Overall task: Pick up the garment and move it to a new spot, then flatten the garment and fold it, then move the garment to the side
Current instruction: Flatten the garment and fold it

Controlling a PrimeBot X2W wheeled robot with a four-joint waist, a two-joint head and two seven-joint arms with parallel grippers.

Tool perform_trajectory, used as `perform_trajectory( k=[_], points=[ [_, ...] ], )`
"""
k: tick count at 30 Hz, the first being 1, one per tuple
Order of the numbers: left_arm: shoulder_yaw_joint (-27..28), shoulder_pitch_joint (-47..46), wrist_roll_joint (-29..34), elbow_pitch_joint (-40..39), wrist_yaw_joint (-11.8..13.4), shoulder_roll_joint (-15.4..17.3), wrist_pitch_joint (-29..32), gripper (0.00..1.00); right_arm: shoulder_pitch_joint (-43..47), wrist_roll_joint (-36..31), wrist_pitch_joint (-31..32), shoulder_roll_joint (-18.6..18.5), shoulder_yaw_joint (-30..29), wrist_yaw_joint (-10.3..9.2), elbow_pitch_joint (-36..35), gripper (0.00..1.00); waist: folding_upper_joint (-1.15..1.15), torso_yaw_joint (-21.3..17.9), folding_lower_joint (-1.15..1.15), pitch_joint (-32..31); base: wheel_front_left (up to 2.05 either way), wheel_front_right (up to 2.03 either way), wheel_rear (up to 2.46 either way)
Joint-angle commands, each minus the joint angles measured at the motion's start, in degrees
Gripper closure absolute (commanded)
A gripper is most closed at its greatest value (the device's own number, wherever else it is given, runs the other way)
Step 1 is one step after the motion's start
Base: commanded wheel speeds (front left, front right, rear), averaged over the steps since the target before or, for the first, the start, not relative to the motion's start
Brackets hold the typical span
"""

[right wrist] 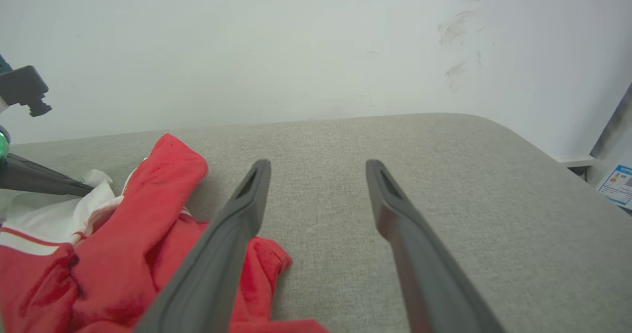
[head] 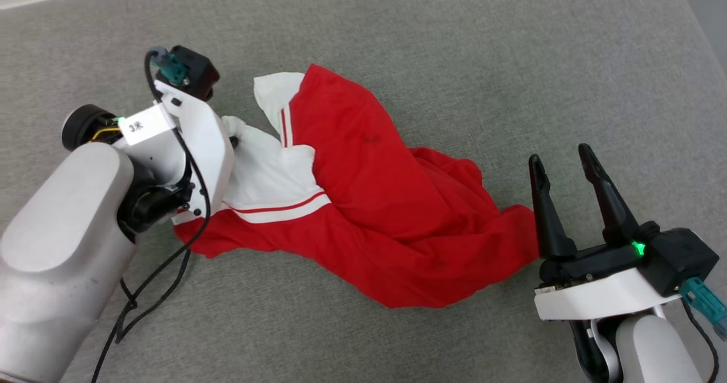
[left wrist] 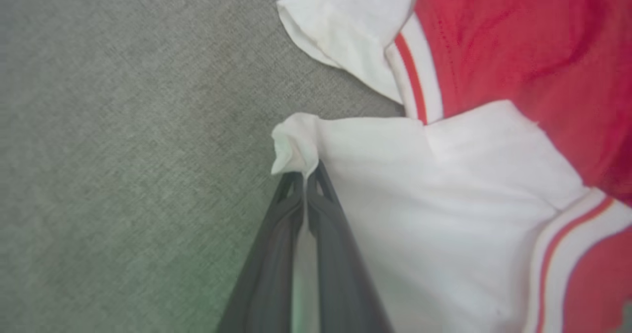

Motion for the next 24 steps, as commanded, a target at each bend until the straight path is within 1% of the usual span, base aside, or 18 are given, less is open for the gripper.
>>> perform_trajectory(
  k=[1, 7, 14, 19, 24],
  points=[
    [-0.19, -0.46, -0.38, 0.25, -0.13, -0.19, -2.41, 1.00, -0.85, -0.66, -0.09, 0.17, -0.23, -0.04, 0.35, 0.00, 0.00, 0.79, -0.01, -0.97, 0.00, 0.00, 0.00],
    [1.31, -1.25, -0.48, -0.54, -0.09, 0.85, -14.83, 1.00, 0.29, -2.24, -0.09, 0.15, -0.61, -0.04, 1.24, 0.00, 0.00, 3.53, -0.01, -5.15, 0.00, 0.00, 0.00],
    [5.29, 3.67, -0.43, -3.18, 0.43, 3.65, -27.19, 1.00, 2.63, -3.64, -0.09, 0.15, -1.07, -0.04, 2.44, 0.00, 0.00, 7.97, -0.01, -10.26, 0.00, 0.00, 0.00],
    [7.76, 11.32, -1.79, -7.02, 2.12, 5.79, -33.56, 1.00, 3.98, -4.38, -0.09, 0.14, -0.97, -0.04, 3.05, 0.00, 0.00, 10.86, -0.01, -12.91, 0.00, 0.00, 0.00],
    [9.21, 23.82, -4.17, -12.31, 4.58, 8.17, -38.13, 1.00, 5.19, -4.57, -0.10, 0.14, -1.16, -0.04, 3.91, 0.00, 0.00, 13.11, -0.01, -15.13, 0.00, 0.00, 0.00]
  ],
)
